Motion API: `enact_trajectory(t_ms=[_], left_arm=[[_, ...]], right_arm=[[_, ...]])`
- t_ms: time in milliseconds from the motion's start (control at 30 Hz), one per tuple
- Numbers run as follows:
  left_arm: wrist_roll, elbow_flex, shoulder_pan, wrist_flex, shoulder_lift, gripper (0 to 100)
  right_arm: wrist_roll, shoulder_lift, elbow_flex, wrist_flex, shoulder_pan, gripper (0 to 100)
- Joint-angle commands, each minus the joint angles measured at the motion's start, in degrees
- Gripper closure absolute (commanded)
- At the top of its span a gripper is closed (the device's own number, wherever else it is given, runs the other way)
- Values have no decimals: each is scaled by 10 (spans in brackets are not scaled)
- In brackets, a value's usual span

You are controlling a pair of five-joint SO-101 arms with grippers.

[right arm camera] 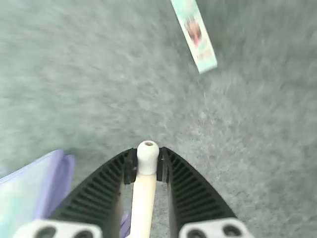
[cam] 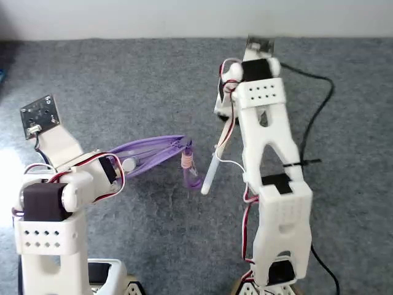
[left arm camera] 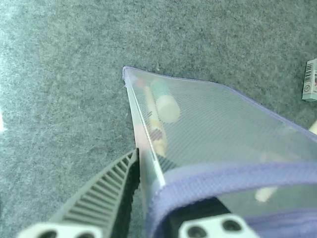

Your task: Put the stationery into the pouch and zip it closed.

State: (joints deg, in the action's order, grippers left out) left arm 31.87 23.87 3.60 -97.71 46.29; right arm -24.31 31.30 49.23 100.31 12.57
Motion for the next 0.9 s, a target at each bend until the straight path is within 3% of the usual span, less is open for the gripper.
enact_trajectory(t_ms=[0,200,567,867], left_arm=[[6,1,3,14,3,987],[6,1,3,14,4,987],[6,1,3,21,4,987],[6,1,3,20,6,987]], right_arm=[[39,-130,7,27,1,991],[101,-274,-11,27,18,991],[140,-597,-296,21,123,991],[155,-698,-325,-103,237,991]])
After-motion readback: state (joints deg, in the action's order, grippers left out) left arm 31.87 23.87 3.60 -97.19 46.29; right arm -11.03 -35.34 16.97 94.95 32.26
